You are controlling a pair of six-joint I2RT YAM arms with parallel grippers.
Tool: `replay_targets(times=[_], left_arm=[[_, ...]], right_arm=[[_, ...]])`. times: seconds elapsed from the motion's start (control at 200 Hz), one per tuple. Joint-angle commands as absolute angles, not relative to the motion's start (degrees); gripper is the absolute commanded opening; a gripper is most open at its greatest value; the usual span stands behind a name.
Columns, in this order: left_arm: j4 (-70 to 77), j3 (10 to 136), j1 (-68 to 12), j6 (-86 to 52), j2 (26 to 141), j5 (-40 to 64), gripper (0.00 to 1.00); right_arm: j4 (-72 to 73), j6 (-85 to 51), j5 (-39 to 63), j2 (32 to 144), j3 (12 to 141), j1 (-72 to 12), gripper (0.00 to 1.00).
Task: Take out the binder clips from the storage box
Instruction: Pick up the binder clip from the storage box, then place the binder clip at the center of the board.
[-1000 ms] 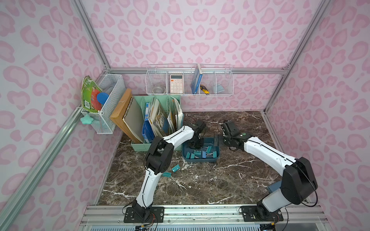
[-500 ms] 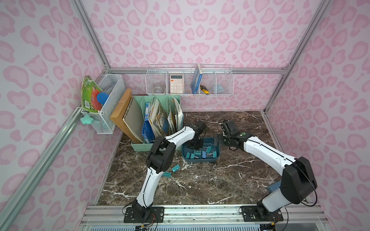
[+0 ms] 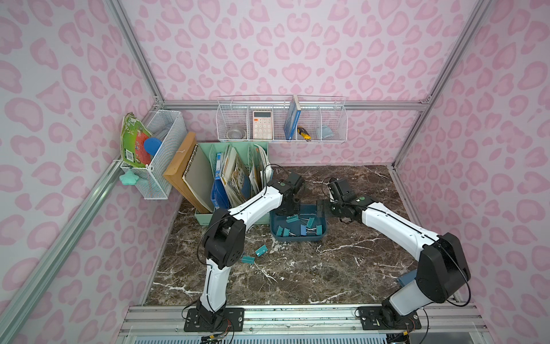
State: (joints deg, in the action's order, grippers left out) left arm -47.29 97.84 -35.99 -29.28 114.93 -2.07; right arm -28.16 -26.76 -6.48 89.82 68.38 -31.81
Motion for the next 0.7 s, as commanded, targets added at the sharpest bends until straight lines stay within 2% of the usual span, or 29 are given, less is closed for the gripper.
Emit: replay_targets(times=[0.0,0.32,0.46,0.695], left_arm=[[-49.5,94.6,-37.5,-33.7,111.0,-4.8,0.0],[-49.9,73.6,-45.5,-44.3,96.7,-10.8,0.0],[-49.3,68.0,-48.6,-46.3,94.4,-13.4,0.0],[-45.0,63.4,-49.1,-46.7,95.6,-12.7,0.0]], right_arm=[[-26.4,-24.8,-4.3,88.9,67.3,-32.0,1.0],[-25.8,-24.8,-3.9,85.2,64.0,-34.7,1.0],[-26.1,-25.7,-4.8,83.9,63.2,-36.6,1.0],[-27.3,-26.9,-6.6,83.1,63.5,-38.5,1.0]])
